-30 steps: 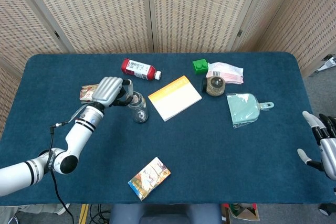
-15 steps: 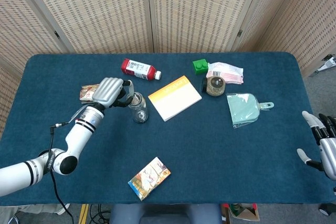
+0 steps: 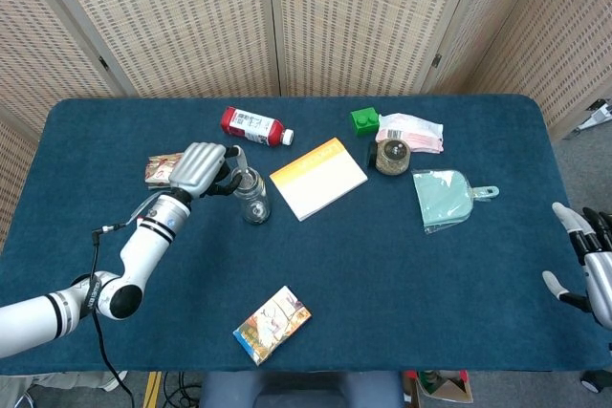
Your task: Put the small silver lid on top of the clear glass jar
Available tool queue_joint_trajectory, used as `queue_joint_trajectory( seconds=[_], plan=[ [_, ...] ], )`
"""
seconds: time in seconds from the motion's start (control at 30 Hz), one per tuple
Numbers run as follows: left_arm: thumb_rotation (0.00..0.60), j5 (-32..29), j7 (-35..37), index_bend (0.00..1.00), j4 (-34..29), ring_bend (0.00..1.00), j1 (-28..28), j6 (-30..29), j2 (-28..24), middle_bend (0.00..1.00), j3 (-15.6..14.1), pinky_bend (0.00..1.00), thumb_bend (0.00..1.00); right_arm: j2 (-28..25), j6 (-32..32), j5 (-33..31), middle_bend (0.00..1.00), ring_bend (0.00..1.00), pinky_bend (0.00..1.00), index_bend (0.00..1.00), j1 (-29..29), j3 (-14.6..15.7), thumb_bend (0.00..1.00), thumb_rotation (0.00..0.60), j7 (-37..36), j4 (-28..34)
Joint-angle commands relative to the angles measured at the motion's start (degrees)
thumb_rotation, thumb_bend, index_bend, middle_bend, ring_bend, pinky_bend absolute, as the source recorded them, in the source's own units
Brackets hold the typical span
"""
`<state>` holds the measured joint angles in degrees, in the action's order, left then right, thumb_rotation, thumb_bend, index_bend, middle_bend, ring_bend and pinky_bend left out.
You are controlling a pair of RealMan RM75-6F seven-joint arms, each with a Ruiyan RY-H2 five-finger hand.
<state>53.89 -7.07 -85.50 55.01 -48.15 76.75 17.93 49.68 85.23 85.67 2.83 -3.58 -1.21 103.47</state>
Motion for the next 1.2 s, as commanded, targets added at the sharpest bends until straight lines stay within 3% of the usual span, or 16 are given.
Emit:
queue_joint_trajectory(
  seconds=[0.03,0.47,0.93,1.1,1.17,1.2],
  plan=[
    [0.6,0.0,-0.3,0.49,-0.2,1.0,0.0,0.0,-0.1,1.0,-0.2,1.0,0.47,0.0,0.0,0.0,0.14,0.03,0.07,0.01,0.0,0.0,0.24,0.6,0.0,0.0],
    [0.6,-1.0,-1.7,0.47,-0.6,1.0,0.2,-1.4,0.3,1.0,-0.3,1.0,0.37,0.0,0.3,0.1,0.14,0.03,0.07,0.01,-0.3,0.0,0.24,0.6,-0.4,-0.3],
    [0.6,-2.3,-1.3,0.43,-5.6,1.0,-3.3,-4.8,-3.4,1.0,-0.4,1.0,0.37,0.0,0.3,0.0,0.14,0.03,0.07,0.01,-0.2,-0.2,0.24,0.6,-0.7,-0.6],
    [0.596,-0.6,-0.1,0.43,-8.0,1.0,-4.3,-3.1,-5.9,1.0,-1.4,1.0,0.44,0.1,0.0,0.1,0.14,0.03,0.07,0.01,0.0,-0.2,0.24,0.6,-0.6,-0.6],
    [0.507,-0.2,0.5,0.42,-8.4,1.0,-4.3,-2.4,-6.4,1.0,-1.4,1.0,0.47,0.1,-0.1,0.1,0.14,0.03,0.07,0.01,0.1,-0.2,0.24,0.6,-0.5,-0.5],
    [0.413,-0.1,1.1,0.41,-8.7,1.0,-4.2,-1.7,-6.6,1.0,-1.3,1.0,0.48,0.1,-0.1,0.1,0.14,0.03,0.07,0.01,0.1,-0.2,0.24,0.6,-0.5,-0.4]
  ],
)
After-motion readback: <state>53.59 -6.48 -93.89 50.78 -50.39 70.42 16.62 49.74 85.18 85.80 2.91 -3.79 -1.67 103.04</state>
